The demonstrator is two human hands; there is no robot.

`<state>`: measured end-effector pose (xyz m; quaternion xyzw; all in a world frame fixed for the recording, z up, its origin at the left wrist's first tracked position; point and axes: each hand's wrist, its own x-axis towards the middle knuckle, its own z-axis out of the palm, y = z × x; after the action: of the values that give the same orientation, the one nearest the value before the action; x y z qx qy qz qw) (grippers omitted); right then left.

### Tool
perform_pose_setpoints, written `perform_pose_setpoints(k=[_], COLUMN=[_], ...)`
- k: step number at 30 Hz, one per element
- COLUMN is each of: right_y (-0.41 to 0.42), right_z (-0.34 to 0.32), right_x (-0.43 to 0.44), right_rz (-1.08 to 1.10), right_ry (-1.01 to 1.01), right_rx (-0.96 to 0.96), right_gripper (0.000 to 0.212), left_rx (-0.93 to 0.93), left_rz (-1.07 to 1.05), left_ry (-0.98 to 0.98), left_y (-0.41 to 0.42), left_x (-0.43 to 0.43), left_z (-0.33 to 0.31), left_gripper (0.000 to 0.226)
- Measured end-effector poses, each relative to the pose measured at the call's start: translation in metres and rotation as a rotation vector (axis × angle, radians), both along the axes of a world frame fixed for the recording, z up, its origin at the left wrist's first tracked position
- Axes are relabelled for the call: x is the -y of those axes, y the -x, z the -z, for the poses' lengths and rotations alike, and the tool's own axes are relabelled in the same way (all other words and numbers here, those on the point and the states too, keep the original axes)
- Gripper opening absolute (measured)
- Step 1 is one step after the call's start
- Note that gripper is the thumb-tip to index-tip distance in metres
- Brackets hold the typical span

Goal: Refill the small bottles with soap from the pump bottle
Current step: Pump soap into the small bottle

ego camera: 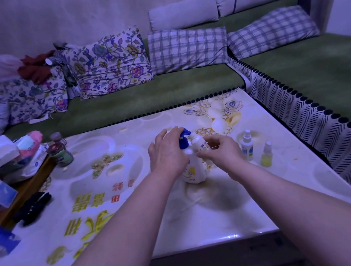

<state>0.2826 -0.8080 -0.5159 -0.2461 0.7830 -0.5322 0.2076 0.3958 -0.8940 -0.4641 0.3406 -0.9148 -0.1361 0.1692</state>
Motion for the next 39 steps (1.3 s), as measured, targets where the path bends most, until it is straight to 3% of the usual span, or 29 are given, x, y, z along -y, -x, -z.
perform_pose_setpoints(k=[6, 12, 16, 21, 26, 33, 39], right_y=[-0.004, -0.003, -0.004, -0.003, -0.002, -0.004, -0.008], right_z=[-0.001, 0.001, 0.002, 0.005, 0.007, 0.01, 0.011], right_x=[0.003, 0.003, 0.001, -0.001, -0.007, -0.008, -0.008], right_rz=[-0.002, -0.014, -0.022, -0.02, -0.094, -0.1, -0.136], right_ry=[0.026, 0.037, 0.041, 0.027, 0.039, 0.045, 0.053], right_rx=[0.014, 0.025, 0.02, 0.027, 0.066, 0.105, 0.151], right_gripper=[0.034, 0.045, 0.041, 0.053, 0.024, 0.029, 0.028], left_rx=[0.004, -0.002, -0.035, -0.009, 0.146, 0.256, 0.212], left_rz=[0.004, -0.025, -0.03, -0.043, -0.043, -0.026, -0.059], left_ry=[-0.004, 0.003, 0.009, 0.053, 0.132, 0.161, 0.136], left_y=[-0.003, 0.001, 0.004, 0.01, 0.019, 0.024, 0.028], left_x=[-0.001, 0.005, 0.009, 0.018, 0.024, 0.025, 0.021], left_z=[-0.004, -0.004, -0.011, -0.018, -0.027, -0.031, -0.028], left_gripper=[0.059, 0.06, 0.049, 0.036, 0.039, 0.036, 0.033])
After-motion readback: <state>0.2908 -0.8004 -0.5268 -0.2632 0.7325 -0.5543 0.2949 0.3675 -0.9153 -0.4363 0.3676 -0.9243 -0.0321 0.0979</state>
